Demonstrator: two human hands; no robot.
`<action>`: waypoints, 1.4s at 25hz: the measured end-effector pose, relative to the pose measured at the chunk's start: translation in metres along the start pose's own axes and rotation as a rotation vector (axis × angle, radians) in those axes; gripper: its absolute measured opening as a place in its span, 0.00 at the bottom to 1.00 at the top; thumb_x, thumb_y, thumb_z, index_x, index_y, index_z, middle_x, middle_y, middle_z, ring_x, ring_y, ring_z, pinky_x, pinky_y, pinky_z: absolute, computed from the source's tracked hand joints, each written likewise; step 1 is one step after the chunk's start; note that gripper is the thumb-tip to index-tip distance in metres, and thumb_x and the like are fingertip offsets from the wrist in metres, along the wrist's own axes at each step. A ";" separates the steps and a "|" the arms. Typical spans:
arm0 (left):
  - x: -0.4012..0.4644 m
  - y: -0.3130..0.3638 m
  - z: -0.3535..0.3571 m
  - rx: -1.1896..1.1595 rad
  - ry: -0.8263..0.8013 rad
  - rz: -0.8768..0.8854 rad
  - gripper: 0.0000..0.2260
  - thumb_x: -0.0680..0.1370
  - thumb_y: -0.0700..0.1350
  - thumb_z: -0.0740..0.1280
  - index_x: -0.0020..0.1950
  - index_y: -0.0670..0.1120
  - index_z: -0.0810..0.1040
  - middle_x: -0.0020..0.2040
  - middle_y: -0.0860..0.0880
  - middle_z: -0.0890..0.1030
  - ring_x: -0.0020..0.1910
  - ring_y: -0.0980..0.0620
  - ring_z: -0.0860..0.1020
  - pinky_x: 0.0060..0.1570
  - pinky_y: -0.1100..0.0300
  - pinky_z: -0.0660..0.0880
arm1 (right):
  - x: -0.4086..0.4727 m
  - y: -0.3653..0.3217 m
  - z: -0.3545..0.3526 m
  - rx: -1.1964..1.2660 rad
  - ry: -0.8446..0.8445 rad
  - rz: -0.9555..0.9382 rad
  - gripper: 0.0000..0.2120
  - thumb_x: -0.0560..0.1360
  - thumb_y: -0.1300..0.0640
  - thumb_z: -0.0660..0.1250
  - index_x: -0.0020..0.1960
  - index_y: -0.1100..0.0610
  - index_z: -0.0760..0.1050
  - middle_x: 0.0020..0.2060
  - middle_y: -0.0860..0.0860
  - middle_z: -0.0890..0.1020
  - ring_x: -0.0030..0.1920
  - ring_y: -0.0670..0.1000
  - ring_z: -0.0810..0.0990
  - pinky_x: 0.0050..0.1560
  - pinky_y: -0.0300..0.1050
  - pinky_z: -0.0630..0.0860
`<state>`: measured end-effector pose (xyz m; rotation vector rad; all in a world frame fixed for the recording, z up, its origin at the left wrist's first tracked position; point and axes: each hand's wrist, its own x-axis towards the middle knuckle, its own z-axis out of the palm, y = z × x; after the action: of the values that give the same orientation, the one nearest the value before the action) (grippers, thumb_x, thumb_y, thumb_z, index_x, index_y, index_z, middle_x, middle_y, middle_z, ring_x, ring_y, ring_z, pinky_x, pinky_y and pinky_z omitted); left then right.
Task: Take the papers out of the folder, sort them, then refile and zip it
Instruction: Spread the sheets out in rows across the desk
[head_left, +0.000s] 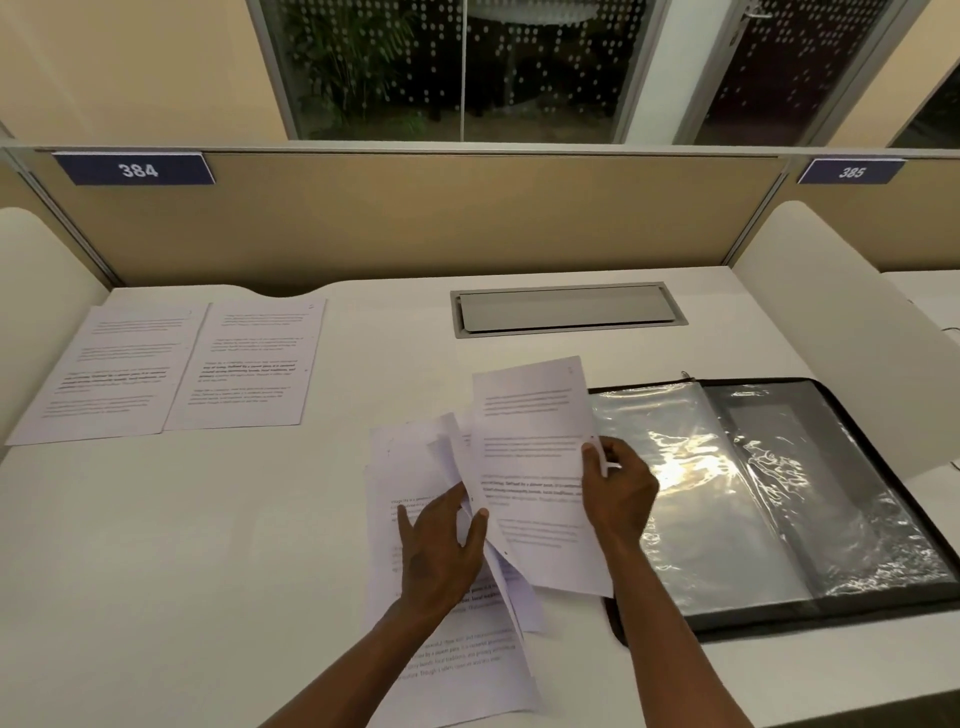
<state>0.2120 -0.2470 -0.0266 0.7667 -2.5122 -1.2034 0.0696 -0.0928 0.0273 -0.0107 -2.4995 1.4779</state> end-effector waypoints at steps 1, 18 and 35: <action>0.000 0.001 0.002 0.028 -0.023 0.015 0.25 0.79 0.66 0.55 0.72 0.58 0.70 0.65 0.59 0.78 0.66 0.58 0.74 0.78 0.43 0.42 | 0.005 -0.004 -0.010 -0.005 0.047 -0.016 0.04 0.77 0.60 0.71 0.49 0.59 0.84 0.38 0.51 0.83 0.38 0.53 0.82 0.37 0.36 0.72; 0.004 0.031 0.005 0.234 -0.283 0.151 0.32 0.80 0.67 0.51 0.81 0.55 0.53 0.73 0.52 0.72 0.74 0.52 0.66 0.78 0.41 0.43 | 0.017 -0.108 -0.050 0.006 0.330 -0.653 0.12 0.81 0.56 0.69 0.54 0.66 0.82 0.48 0.61 0.86 0.42 0.55 0.83 0.44 0.45 0.79; 0.140 -0.045 -0.182 -0.442 0.186 -0.285 0.17 0.79 0.48 0.70 0.68 0.54 0.74 0.61 0.52 0.81 0.56 0.54 0.79 0.57 0.52 0.79 | 0.012 -0.138 0.158 0.322 -0.401 0.214 0.18 0.75 0.54 0.75 0.64 0.53 0.77 0.51 0.53 0.84 0.49 0.52 0.83 0.50 0.49 0.80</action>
<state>0.1906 -0.4660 0.0520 1.0758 -1.9312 -1.6186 0.0414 -0.2951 0.0766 0.0855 -2.5824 2.1445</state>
